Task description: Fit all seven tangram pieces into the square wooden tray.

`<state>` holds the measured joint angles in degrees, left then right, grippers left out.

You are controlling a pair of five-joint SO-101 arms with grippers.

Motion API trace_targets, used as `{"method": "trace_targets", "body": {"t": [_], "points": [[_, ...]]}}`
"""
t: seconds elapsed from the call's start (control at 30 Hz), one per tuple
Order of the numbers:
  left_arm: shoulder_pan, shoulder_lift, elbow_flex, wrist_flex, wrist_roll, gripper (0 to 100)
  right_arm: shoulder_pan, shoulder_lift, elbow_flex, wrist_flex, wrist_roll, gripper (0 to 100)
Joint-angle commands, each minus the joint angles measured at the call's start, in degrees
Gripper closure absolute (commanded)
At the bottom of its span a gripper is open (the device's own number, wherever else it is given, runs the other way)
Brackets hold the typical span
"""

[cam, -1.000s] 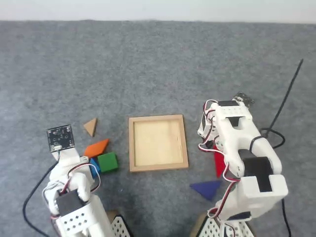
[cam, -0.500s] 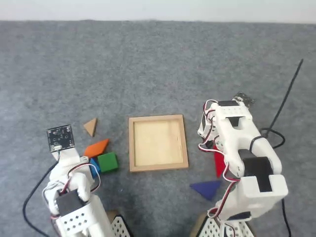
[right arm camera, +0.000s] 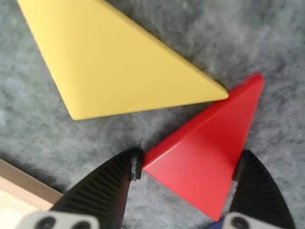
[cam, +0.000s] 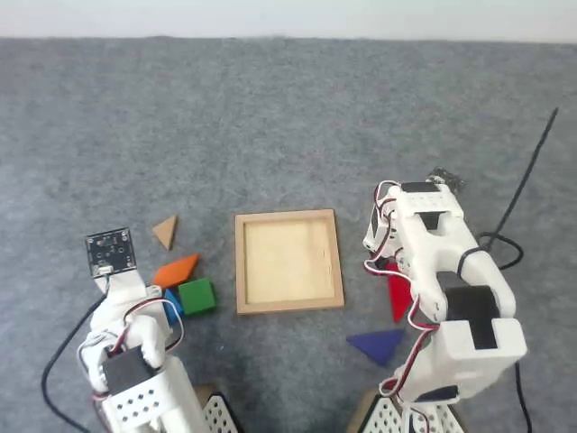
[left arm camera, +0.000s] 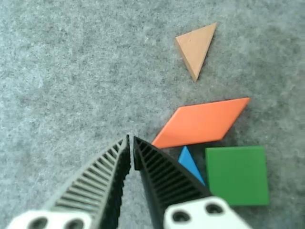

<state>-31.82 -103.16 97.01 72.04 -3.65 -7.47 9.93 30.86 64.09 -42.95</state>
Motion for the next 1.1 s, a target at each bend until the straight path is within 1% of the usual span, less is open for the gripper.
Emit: {"method": "trace_targets", "body": {"t": [0.0,0.1,0.17,0.27,0.6,0.7,0.8,0.87,0.93,1.07], "points": [[0.3,-1.0,-0.7,0.3,-0.3,99,2.2,1.8,-0.2,0.7,1.3,71.7],[0.3,-1.0,-0.7,0.3,-0.3,99,2.1,0.3,-0.2,0.8,3.0,71.9],[0.3,-1.0,-0.7,0.3,-0.3,99,2.1,-2.0,-0.1,0.9,3.5,73.7],[0.3,-1.0,-0.7,0.3,-0.3,99,1.9,-6.5,0.1,2.0,6.9,75.8],[0.3,-1.0,-0.7,0.3,-0.3,99,1.7,-19.9,-0.1,7.4,14.2,76.0],[0.3,-1.0,-0.7,0.3,-0.3,99,1.5,-22.6,-0.2,7.6,18.7,75.8],[0.3,-1.0,-0.7,0.3,-0.3,99,-0.5,-24.8,-0.2,7.7,25.6,76.0],[0.3,-1.0,-0.7,0.3,-0.3,99,-1.9,-25.4,-0.1,7.7,27.7,76.0],[0.3,-1.0,-0.7,0.3,-0.3,99,-2.4,-25.5,0.2,7.7,25.9,75.8],[0.3,-1.0,-0.7,0.3,-0.3,99,-0.2,-24.8,2.0,7.3,15.0,75.7]]}}
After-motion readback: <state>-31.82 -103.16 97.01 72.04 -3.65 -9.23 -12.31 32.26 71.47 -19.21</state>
